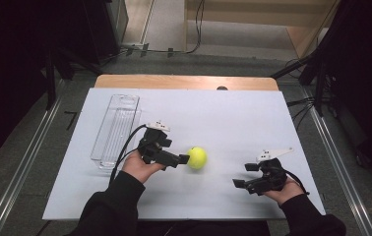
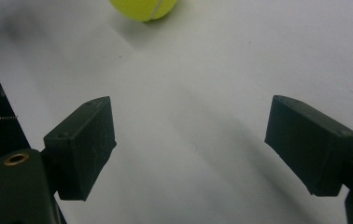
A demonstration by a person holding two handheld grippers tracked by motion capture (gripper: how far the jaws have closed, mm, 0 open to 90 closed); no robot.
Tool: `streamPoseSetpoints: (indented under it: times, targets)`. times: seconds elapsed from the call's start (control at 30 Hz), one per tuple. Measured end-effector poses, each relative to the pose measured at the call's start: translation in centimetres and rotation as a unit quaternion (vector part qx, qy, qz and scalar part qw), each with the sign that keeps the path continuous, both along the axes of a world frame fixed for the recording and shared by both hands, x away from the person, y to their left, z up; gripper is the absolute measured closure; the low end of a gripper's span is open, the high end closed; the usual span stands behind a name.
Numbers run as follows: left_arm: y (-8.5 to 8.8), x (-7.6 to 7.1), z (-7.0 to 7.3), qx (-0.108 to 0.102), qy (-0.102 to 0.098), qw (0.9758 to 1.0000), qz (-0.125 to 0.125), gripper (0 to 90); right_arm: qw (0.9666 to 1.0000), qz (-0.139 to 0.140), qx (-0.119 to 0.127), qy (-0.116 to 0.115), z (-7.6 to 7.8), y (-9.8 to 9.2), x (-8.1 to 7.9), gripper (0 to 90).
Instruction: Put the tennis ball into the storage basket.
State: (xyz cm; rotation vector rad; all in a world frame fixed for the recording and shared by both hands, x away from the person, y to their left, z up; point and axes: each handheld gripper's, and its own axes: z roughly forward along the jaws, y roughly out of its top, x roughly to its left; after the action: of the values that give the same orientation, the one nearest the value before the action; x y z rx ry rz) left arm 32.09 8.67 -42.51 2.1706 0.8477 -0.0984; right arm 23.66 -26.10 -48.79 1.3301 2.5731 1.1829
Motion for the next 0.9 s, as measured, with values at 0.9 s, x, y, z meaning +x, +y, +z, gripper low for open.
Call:
streamPoseSetpoints:
  times: [0.9]
  targets:
    - [-4.3,1.8,-0.2,-0.011,-0.006,0.9999,-0.009,3.6,0.9999,0.003,-0.009,-0.004,-0.1,0.1,0.0,13.9]
